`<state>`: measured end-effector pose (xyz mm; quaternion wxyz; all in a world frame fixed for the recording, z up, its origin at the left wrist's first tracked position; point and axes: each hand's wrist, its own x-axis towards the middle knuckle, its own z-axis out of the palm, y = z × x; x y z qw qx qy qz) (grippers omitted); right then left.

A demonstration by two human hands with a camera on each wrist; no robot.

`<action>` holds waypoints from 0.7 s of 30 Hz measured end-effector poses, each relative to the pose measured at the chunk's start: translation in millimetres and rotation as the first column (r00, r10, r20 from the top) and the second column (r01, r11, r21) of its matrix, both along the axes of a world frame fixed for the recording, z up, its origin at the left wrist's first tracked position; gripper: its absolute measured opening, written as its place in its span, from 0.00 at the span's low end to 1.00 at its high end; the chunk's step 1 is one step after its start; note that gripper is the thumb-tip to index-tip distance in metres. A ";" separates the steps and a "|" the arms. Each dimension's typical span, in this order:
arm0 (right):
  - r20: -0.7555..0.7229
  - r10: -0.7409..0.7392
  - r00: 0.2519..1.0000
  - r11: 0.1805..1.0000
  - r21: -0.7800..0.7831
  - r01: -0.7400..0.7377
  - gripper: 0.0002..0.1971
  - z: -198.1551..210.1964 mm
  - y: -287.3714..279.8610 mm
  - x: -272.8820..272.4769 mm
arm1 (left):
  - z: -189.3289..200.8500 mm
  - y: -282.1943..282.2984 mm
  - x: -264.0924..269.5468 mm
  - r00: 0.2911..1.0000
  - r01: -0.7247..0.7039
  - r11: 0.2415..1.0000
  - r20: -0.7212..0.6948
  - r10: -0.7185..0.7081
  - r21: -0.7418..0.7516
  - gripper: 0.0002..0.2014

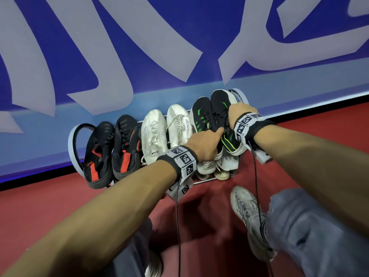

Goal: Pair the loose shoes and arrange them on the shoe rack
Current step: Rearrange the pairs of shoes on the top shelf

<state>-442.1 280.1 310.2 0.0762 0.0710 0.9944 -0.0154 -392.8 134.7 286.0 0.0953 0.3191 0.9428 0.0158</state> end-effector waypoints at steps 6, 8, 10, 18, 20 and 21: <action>-0.027 -0.027 0.999 0.993 -0.114 0.024 0.01 -0.9 6.5 -2.1 | -5.8 4.1 -3.1 0.995 -0.101 0.995 0.025 0.100 0.026 0.38; -0.022 -0.041 0.999 0.992 -0.122 0.038 0.05 -0.8 8.0 -5.2 | -10.7 5.2 -3.7 0.995 -0.103 0.995 0.011 0.103 0.008 0.42; -0.004 -0.040 0.999 0.993 -0.108 0.039 0.09 -1.5 10.0 -8.5 | -14.6 5.1 -4.2 0.996 -0.089 0.996 0.006 0.089 0.015 0.38; 0.005 0.026 1.000 1.000 0.006 -0.026 0.09 -5.4 5.9 -6.5 | 1.9 1.6 -11.0 0.852 -0.513 0.829 0.246 0.462 0.222 0.24; -0.012 0.034 0.999 0.999 -0.014 -0.034 0.07 -6.5 8.1 -8.0 | 4.1 -7.0 -13.4 0.778 -0.624 0.748 0.270 0.568 0.226 0.22; -0.011 0.038 0.999 0.999 -0.030 -0.038 0.08 -6.9 9.9 -8.1 | 3.9 -10.8 -14.5 0.776 -0.624 0.755 0.269 0.570 0.200 0.21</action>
